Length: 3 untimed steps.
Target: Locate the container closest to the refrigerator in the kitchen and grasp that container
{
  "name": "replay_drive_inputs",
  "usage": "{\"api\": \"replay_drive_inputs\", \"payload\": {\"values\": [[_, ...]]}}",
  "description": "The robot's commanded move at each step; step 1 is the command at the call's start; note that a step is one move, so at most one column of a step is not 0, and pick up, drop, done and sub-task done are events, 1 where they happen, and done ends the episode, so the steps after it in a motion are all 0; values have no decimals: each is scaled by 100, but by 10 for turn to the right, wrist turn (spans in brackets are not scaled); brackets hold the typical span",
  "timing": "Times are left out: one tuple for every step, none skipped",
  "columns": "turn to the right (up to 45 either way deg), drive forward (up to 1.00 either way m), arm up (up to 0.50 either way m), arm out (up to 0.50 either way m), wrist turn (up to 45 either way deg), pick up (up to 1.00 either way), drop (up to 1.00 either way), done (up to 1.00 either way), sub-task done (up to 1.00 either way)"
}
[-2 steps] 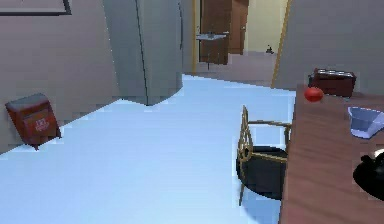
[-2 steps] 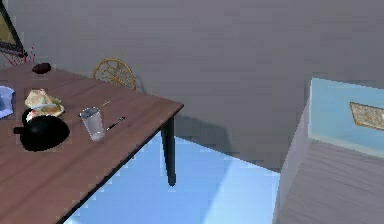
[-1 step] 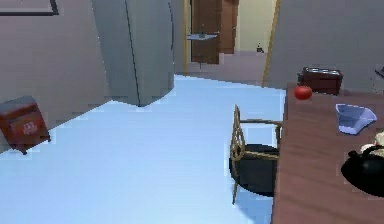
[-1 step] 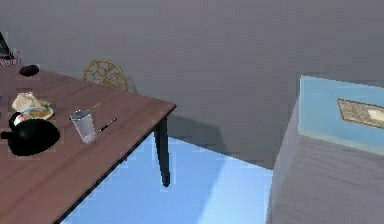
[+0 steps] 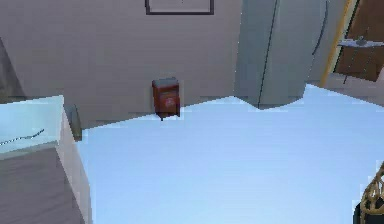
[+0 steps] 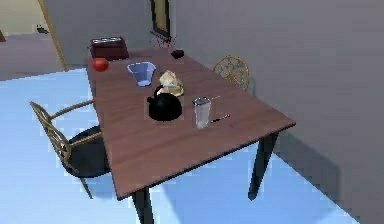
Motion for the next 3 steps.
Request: {"api": "replay_drive_inputs", "payload": {"values": [[0,65,0,0,0,0,0,0,0],[450,0,0,0,0,0,0,0,0],[120,0,0,0,0,0,0,0,0]]}}
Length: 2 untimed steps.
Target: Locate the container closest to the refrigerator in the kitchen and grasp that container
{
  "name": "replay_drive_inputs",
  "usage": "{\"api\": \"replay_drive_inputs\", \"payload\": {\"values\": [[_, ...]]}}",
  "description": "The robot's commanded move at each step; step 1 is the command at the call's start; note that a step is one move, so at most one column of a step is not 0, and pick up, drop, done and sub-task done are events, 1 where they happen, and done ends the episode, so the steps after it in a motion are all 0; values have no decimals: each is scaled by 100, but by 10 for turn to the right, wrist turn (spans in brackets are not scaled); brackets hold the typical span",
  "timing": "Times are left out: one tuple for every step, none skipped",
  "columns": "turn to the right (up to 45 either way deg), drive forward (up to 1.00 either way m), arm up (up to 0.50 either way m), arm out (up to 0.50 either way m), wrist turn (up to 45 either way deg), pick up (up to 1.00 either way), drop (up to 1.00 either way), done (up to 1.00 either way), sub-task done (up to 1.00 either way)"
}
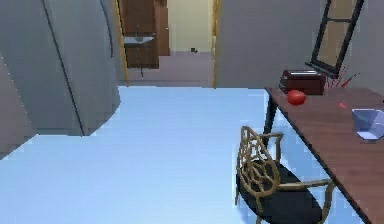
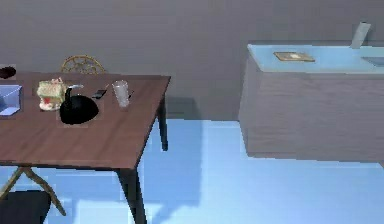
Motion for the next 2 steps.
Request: {"api": "replay_drive_inputs", "payload": {"values": [[0,40,0,0,0,0,0,0,0],[450,0,0,0,0,0,0,0,0]]}}
